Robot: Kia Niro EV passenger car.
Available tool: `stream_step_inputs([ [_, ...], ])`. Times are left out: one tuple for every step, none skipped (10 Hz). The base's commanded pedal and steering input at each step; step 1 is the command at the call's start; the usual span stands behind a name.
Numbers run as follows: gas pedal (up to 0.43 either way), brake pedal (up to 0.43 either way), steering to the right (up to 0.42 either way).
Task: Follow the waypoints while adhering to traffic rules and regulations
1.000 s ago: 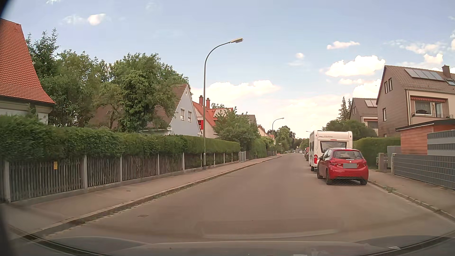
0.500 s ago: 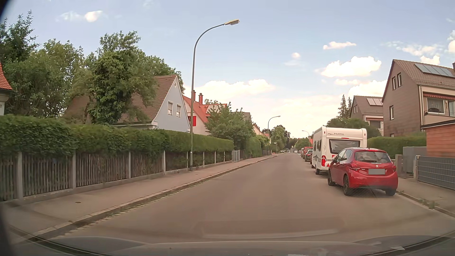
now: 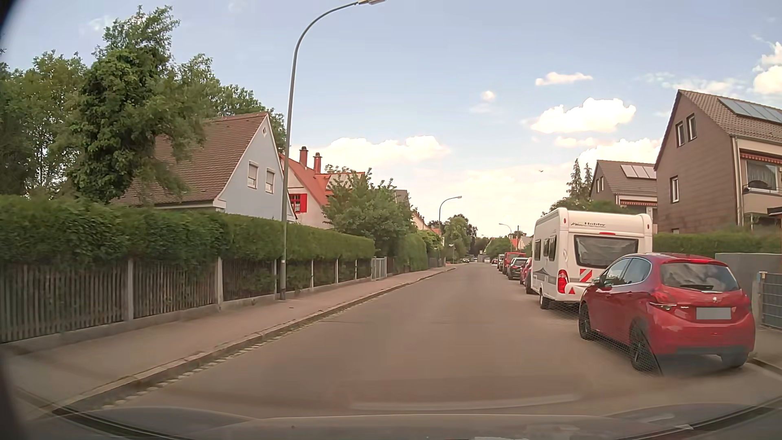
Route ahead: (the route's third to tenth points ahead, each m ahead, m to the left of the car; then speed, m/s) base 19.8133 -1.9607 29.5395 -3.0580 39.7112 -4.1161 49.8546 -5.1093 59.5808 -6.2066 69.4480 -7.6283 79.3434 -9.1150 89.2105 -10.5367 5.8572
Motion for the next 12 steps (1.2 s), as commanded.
stream_step_inputs([
  [0.059,0.018,0.062],
  [0.059,0.018,0.062],
  [0.059,0.018,0.06],
  [0.059,0.018,0.058],
  [0.067,0.018,0.053],
  [0.067,0.018,0.048],
  [0.067,0.018,0.046],
  [0.079,0.018,0.042],
  [0.087,0.018,0.04],
  [0.098,0.018,0.04],
  [0.11,0.018,0.039],
  [0.118,0.018,0.034],
])
